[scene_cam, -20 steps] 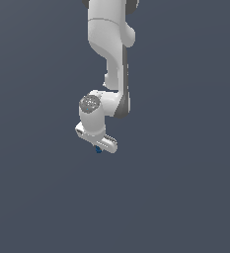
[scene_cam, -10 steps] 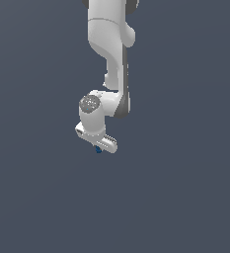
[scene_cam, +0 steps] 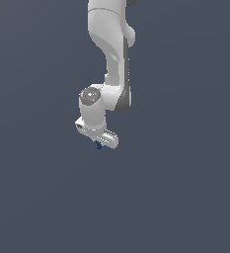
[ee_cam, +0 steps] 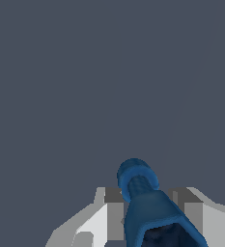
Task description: Pick up the object and move it to a goal position.
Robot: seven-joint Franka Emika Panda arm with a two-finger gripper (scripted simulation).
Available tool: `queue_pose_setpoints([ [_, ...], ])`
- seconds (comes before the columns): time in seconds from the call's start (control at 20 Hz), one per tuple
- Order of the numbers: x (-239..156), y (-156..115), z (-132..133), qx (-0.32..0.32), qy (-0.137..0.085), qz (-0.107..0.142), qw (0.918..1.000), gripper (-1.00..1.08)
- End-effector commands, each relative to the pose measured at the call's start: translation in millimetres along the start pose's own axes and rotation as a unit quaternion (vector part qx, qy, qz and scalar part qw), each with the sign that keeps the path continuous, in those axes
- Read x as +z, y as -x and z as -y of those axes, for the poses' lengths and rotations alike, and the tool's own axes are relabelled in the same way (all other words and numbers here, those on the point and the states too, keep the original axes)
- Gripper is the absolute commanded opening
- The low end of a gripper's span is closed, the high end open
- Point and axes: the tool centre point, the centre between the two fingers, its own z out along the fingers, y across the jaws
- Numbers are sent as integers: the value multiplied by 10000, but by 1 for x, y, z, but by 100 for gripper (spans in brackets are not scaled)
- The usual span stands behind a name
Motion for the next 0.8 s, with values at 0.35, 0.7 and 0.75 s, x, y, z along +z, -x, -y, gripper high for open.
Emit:
queue_pose_setpoints([
  [0.35,-57,30,-7,0,-6,-3,10000,-100],
  [0.7,-111,58,-14,0,-6,-3,10000,-100],
  [0.75,-118,61,-15,0,-6,-3,10000,-100],
])
